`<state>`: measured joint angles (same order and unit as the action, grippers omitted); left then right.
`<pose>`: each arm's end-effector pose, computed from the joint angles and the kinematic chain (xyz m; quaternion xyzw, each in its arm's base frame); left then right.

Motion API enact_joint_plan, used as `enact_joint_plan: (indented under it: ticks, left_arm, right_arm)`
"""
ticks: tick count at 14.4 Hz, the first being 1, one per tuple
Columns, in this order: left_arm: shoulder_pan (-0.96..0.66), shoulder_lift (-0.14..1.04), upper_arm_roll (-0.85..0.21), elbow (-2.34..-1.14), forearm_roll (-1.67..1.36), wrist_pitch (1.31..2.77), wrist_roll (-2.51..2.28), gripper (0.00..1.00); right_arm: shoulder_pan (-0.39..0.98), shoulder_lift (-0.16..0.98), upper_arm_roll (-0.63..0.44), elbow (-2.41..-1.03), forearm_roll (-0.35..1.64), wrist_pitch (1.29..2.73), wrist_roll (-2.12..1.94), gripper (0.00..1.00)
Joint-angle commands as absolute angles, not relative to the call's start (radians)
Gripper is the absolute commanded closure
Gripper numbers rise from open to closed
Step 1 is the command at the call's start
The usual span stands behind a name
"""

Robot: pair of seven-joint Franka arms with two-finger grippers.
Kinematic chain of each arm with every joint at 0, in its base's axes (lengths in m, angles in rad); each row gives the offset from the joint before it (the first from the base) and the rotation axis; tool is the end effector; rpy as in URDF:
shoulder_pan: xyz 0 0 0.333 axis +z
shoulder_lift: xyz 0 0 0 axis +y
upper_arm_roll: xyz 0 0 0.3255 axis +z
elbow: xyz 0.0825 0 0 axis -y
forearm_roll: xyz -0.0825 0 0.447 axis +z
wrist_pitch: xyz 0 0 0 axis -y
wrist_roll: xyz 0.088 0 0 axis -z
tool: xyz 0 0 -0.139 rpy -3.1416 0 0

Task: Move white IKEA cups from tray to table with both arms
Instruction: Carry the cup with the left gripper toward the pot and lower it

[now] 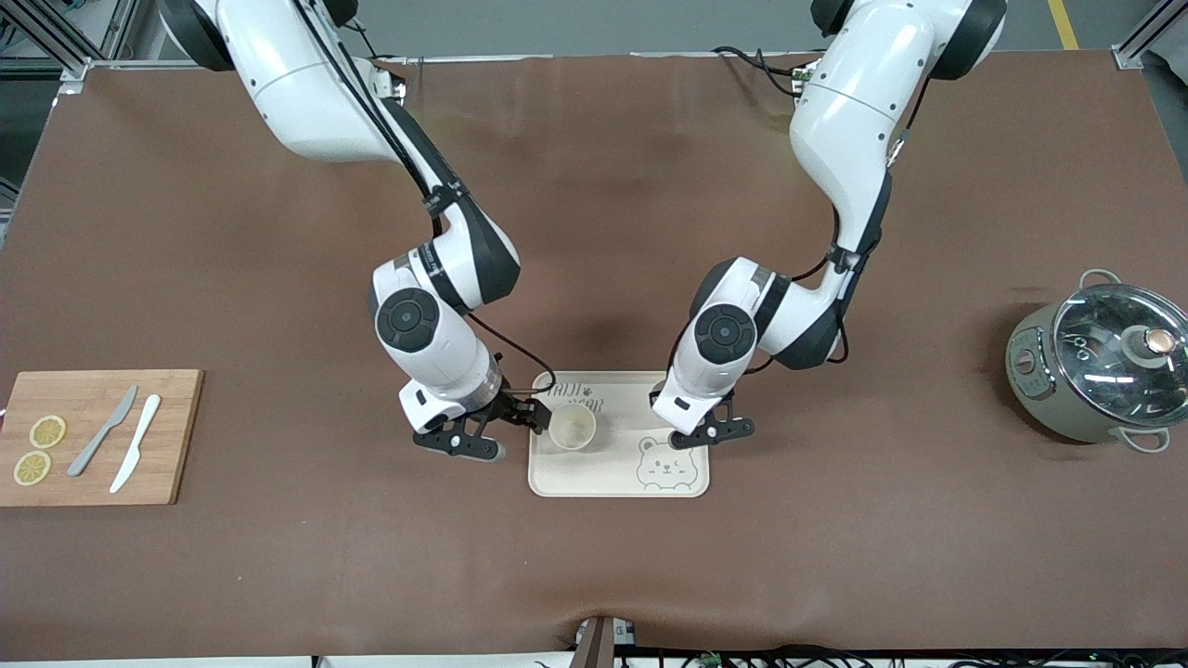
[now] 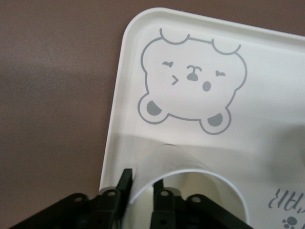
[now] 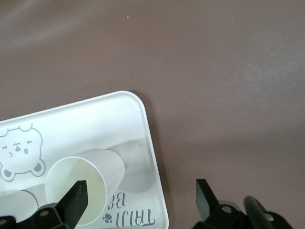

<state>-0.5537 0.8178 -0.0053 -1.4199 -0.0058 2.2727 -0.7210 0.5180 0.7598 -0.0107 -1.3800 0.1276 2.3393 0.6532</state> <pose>0.6691 -0.4182 0.1479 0.9963 0.0836 0.0116 0.0138 0.7127 0.4036 0.2223 -0.9878 0.1100 -0.0577 0.0934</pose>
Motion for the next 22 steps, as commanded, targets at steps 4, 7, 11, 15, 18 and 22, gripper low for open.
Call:
enact_joint_plan:
  ticks: [4,7,11,15,18,22]
  left_arm:
    - [-0.542,0.779,0.005,-1.414,0.025,2.258,-0.726,1.00]
    - [-0.526,0.715,0.003,-1.423,0.025,2.113,-0.638,1.00]
    - [-0.483,0.501,0.003,-1.662,0.026,2.115,-0.553,1.00]
    - [-0.373,0.261,-0.003,-1.991,0.026,2.275,-0.372,1.00]
    - [-0.322,0.227,-0.003,-2.065,0.026,2.279,-0.299,1.00]
    - [-0.253,0.181,-0.005,-2.195,0.025,2.412,-0.221,1.00]
  right_arm:
    - [0.555,0.818,-0.023,-1.347,0.115,2.388,0.683,0.00]
    - [0.571,0.830,-0.025,-1.348,0.115,2.404,0.687,0.00]
    - [0.584,0.873,-0.025,-1.348,0.115,2.467,0.696,0.00]
    - [0.586,0.881,-0.025,-1.348,0.113,2.468,0.696,0.00]
    - [0.580,0.881,-0.023,-1.348,0.123,2.465,0.696,0.41]
    - [0.580,0.881,-0.023,-1.348,0.124,2.464,0.706,0.86]
